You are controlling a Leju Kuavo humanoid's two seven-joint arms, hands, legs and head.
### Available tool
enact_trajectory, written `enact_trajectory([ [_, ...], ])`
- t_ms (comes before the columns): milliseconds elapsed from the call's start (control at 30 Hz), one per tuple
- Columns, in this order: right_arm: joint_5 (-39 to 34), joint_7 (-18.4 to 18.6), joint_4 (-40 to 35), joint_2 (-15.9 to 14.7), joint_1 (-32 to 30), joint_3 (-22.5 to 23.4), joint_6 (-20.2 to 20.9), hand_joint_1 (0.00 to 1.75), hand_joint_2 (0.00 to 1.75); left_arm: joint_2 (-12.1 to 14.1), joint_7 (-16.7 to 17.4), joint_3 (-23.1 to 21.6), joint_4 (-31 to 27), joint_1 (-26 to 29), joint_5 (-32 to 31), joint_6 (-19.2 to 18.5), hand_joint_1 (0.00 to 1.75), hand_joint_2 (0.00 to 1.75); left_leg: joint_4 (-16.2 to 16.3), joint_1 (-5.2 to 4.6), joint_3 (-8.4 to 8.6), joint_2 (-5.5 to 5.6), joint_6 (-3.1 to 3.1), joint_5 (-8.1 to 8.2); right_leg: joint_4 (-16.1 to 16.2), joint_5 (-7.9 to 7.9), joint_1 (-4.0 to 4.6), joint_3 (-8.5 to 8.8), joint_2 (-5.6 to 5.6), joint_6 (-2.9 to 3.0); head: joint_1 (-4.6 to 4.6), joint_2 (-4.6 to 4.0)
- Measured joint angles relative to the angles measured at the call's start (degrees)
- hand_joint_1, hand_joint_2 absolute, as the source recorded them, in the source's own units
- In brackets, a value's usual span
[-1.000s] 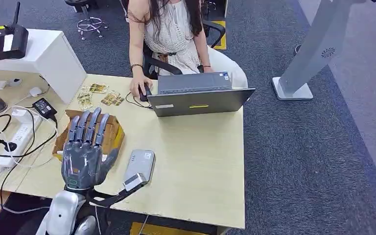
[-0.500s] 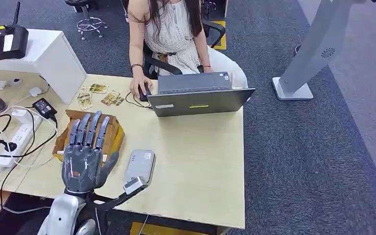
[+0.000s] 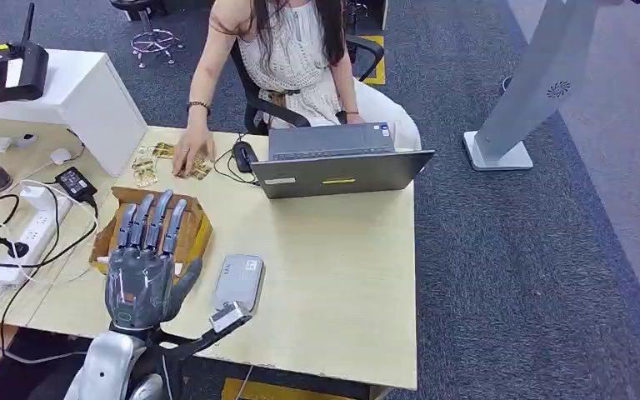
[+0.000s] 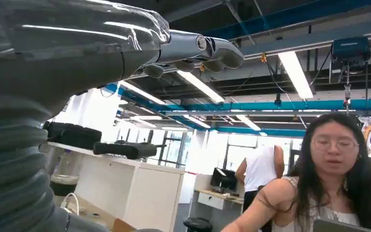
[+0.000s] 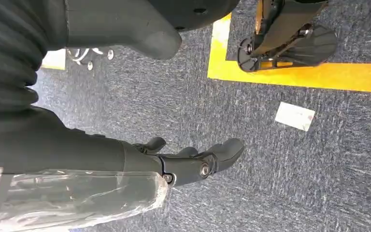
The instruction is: Pass the card to the sensor for recognition and then transmit it.
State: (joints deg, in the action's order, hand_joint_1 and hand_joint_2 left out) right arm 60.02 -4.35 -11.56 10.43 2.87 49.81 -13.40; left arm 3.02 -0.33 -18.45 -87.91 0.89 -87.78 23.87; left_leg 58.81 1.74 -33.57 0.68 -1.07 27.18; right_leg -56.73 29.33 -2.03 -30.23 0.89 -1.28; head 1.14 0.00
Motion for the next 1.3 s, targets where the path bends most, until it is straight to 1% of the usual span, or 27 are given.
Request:
enact_trajectory([
  [467, 0.0, 0.1, 0.0, 0.0, 0.0, 0.4, 0.0, 0.00, 1.75, 0.0, -0.3, 0.0, 0.0, 0.3, 0.1, -0.4, 0.00, 1.75, 0.0, 0.00, 0.00, 0.00, 0.00, 0.00, 0.0, 0.00, 0.00, 0.00, 0.00, 0.00, -0.02, 0.00],
  [533, 0.0, 0.2, 0.0, 0.0, 0.0, 0.5, 0.0, 0.00, 1.75, 0.0, -0.1, 0.0, 0.0, 0.4, 0.0, -1.3, 0.00, 1.75, 0.0, 0.00, 0.00, 0.00, 0.00, 0.00, 0.0, 0.00, 0.00, 0.00, 0.00, 0.00, 0.00, 0.00],
  [667, 0.0, 0.4, 0.0, 0.0, 0.0, 1.0, 0.0, 0.00, 1.75, 0.0, 2.7, 0.0, 0.0, 0.4, -0.1, -6.4, 0.00, 1.75, 0.0, 0.00, 0.00, 0.00, 0.00, 0.00, 0.0, 0.00, 0.00, 0.00, 0.00, 0.00, 0.00, 0.00],
  [700, 0.0, 0.4, 0.0, 0.0, 0.0, 1.1, 0.0, 0.00, 1.75, 0.0, 3.1, 0.0, 0.0, 0.3, -0.2, -7.1, 0.00, 1.75, 0.0, 0.00, 0.00, 0.00, 0.00, 0.00, 0.0, 0.00, 0.00, 0.00, 0.00, 0.00, -0.02, 0.00],
  [900, 0.0, 0.5, 0.0, 0.0, 0.0, 1.4, 0.0, 0.00, 1.75, 0.0, 3.3, 0.0, 0.0, 0.3, -0.2, -7.5, 0.00, 1.75, 0.0, 0.00, 0.00, 0.00, 0.00, 0.00, 0.0, 0.00, 0.00, 0.00, 0.00, 0.00, 0.00, 0.00],
  [1000, 0.0, 0.6, 0.0, 0.0, 0.0, 1.4, 0.0, 0.00, 1.75, 0.0, 4.4, 0.0, 0.0, 0.3, -0.2, -9.1, 0.00, 1.75, 0.0, 0.00, 0.00, 0.00, 0.00, 0.00, 0.0, 0.00, 0.00, 0.00, 0.00, 0.00, -0.02, 0.00],
  [1167, 0.0, 0.7, 0.0, 0.0, 0.0, 1.4, 0.0, 0.00, 1.75, 0.0, 5.0, 0.0, 0.0, 0.3, -0.3, -10.1, 0.00, 1.75, 0.0, 0.00, 0.00, 0.00, 0.00, 0.00, 0.0, 0.00, 0.00, 0.00, 0.00, 0.00, -0.02, 0.00],
  [1300, 0.0, 0.7, 0.0, 0.0, 0.0, 1.4, 0.0, 0.00, 1.75, 0.0, 5.1, 0.0, 0.0, 0.3, -0.3, -10.1, 0.00, 1.75, 0.0, 0.00, 0.00, 0.00, 0.00, 0.00, 0.0, 0.00, 0.00, 0.00, 0.00, 0.00, -0.02, 0.00],
])
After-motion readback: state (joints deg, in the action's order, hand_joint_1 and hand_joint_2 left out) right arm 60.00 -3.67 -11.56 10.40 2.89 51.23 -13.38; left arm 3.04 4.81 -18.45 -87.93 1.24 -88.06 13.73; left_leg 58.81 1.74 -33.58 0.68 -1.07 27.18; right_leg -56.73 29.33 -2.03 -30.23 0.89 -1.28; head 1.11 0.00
